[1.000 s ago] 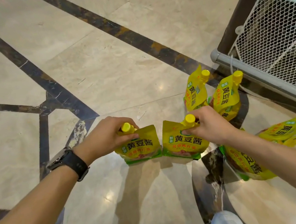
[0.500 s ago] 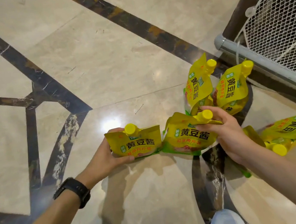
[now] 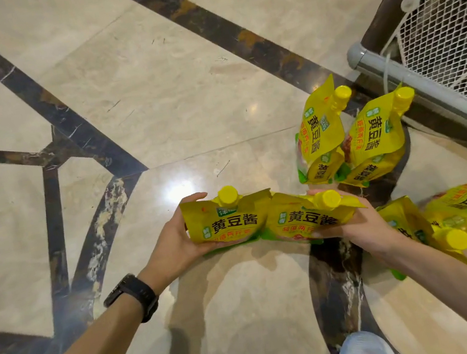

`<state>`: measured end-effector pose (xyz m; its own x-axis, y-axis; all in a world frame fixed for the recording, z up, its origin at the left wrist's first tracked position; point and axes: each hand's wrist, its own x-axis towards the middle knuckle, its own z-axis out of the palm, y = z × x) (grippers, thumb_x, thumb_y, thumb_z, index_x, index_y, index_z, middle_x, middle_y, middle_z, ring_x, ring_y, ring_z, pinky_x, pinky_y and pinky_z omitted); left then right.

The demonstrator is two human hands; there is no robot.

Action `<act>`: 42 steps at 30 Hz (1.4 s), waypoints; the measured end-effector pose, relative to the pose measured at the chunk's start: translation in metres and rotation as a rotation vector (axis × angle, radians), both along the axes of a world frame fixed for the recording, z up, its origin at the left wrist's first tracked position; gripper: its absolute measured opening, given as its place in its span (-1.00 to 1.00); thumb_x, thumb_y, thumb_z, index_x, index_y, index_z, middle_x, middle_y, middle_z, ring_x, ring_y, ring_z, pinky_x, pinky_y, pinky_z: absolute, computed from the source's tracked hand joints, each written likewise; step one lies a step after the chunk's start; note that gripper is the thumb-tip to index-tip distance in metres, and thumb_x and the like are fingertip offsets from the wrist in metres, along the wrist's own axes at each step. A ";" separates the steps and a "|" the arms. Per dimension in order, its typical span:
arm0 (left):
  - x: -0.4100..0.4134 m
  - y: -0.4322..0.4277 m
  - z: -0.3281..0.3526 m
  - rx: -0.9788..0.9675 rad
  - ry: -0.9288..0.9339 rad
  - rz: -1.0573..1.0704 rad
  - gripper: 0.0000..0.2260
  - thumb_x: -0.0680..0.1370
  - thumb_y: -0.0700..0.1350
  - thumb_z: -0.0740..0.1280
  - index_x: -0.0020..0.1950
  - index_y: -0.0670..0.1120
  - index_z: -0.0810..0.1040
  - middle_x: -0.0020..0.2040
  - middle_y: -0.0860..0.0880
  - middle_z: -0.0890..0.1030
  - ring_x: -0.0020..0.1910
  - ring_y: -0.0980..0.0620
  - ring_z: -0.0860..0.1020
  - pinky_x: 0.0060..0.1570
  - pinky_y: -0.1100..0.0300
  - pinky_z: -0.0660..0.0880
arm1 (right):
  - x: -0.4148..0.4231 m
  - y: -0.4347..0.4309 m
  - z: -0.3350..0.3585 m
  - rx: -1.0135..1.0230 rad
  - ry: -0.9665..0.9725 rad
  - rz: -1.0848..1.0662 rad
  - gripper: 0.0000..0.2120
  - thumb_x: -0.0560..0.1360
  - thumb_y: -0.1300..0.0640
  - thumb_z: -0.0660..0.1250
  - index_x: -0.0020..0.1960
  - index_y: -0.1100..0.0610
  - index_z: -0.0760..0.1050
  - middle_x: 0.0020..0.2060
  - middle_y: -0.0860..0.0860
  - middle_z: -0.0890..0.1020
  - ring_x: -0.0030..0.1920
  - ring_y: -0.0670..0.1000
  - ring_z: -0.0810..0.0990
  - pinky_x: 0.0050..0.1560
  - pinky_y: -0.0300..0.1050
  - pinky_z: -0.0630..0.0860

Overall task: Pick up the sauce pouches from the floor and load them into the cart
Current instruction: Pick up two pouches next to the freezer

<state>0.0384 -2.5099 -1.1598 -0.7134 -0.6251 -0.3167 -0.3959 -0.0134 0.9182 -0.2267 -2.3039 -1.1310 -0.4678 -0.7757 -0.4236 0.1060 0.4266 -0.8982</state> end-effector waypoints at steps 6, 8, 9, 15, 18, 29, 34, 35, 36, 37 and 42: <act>0.000 -0.002 -0.001 0.069 -0.022 0.062 -0.29 0.30 -0.27 0.61 0.40 -0.15 0.41 0.20 -0.07 0.67 0.16 0.01 0.66 0.20 0.01 0.59 | 0.002 -0.004 0.004 0.053 -0.043 0.063 -0.40 0.25 0.43 0.55 0.19 0.00 0.55 0.04 -0.11 0.71 0.05 -0.17 0.66 -0.06 -0.39 0.54; -0.003 -0.008 0.004 0.098 -0.039 0.070 -0.37 0.32 -0.21 0.61 0.35 -0.16 0.48 0.18 -0.04 0.69 0.14 0.02 0.67 0.17 0.00 0.60 | 0.001 -0.005 0.005 0.078 -0.041 0.054 -0.50 0.27 0.42 0.55 0.09 0.01 0.59 -0.04 -0.12 0.73 0.03 -0.14 0.67 -0.11 -0.38 0.55; -0.005 -0.010 0.007 0.119 -0.048 0.064 -0.40 0.34 -0.19 0.59 0.34 -0.13 0.49 0.18 -0.02 0.69 0.13 0.03 0.67 0.14 0.04 0.62 | 0.000 -0.006 0.005 0.095 -0.037 0.046 -0.54 0.28 0.40 0.55 0.06 0.02 0.60 -0.07 -0.13 0.73 0.02 -0.14 0.67 -0.13 -0.37 0.55; 0.010 -0.009 0.008 0.376 -0.153 0.024 -0.64 0.52 -0.17 0.45 0.31 -0.02 0.55 0.13 0.00 0.71 0.07 0.00 0.69 -0.09 0.23 0.61 | -0.001 -0.015 0.012 0.130 -0.016 0.022 -0.60 0.32 0.42 0.51 -0.03 0.00 0.55 -0.13 -0.15 0.67 -0.19 -0.27 0.64 -0.26 -0.49 0.48; 0.019 0.000 -0.005 0.422 -0.239 0.121 -0.55 0.46 -0.11 0.52 0.31 -0.05 0.52 0.09 -0.04 0.72 0.03 -0.03 0.71 -0.04 0.11 0.65 | -0.003 -0.019 0.018 0.143 0.006 -0.022 -0.60 0.34 0.35 0.54 -0.07 -0.01 0.42 -0.16 -0.19 0.54 -0.17 -0.24 0.52 -0.33 -0.43 0.43; 0.011 0.021 -0.008 0.282 -0.293 0.179 -0.49 0.35 -0.13 0.62 0.12 0.03 0.37 0.06 0.02 0.62 -0.05 0.16 0.63 -0.18 0.33 0.56 | 0.018 -0.028 -0.010 0.235 -0.314 0.054 -0.61 0.39 0.19 0.48 0.21 0.03 0.55 0.08 0.03 0.71 0.08 0.06 0.69 0.22 0.05 0.53; 0.009 0.019 -0.011 0.347 -0.277 0.235 -0.29 0.25 0.14 0.60 0.26 -0.03 0.35 0.13 0.00 0.63 0.05 0.07 0.66 0.07 0.08 0.61 | 0.025 -0.023 -0.024 0.241 -0.446 -0.069 -0.43 0.28 0.25 0.55 0.26 0.11 0.52 0.07 0.12 0.70 0.09 0.17 0.68 0.22 0.18 0.53; 0.008 0.018 -0.011 0.361 -0.275 0.254 -0.27 0.24 0.20 0.57 0.27 -0.03 0.35 0.13 -0.01 0.64 0.05 0.06 0.67 0.08 0.05 0.62 | 0.026 -0.022 -0.026 0.245 -0.467 -0.084 -0.42 0.27 0.25 0.55 0.27 0.11 0.51 0.07 0.12 0.70 0.08 0.18 0.68 0.21 0.18 0.54; 0.006 0.017 -0.009 0.371 -0.275 0.261 -0.27 0.25 0.22 0.54 0.27 -0.03 0.35 0.13 -0.01 0.63 0.04 0.04 0.67 0.08 0.03 0.62 | 0.027 -0.021 -0.028 0.249 -0.487 -0.093 -0.42 0.28 0.24 0.54 0.28 0.11 0.51 0.08 0.12 0.70 0.09 0.18 0.68 0.20 0.17 0.55; 0.005 0.017 -0.008 0.375 -0.272 0.258 -0.29 0.26 0.21 0.54 0.27 -0.03 0.35 0.13 -0.02 0.63 0.04 0.04 0.68 0.06 0.04 0.63 | 0.029 -0.018 -0.031 0.247 -0.507 -0.097 -0.44 0.30 0.24 0.53 0.28 0.12 0.50 0.08 0.13 0.70 0.09 0.17 0.68 0.20 0.16 0.55; 0.008 0.013 -0.012 0.492 -0.275 0.163 -0.47 0.39 0.00 0.58 0.28 -0.06 0.48 0.12 -0.04 0.70 0.03 -0.02 0.70 0.02 0.08 0.63 | 0.035 -0.008 -0.036 0.246 -0.547 -0.149 -0.52 0.36 0.24 0.47 0.27 0.14 0.51 0.08 0.13 0.70 0.05 0.14 0.69 0.01 0.02 0.63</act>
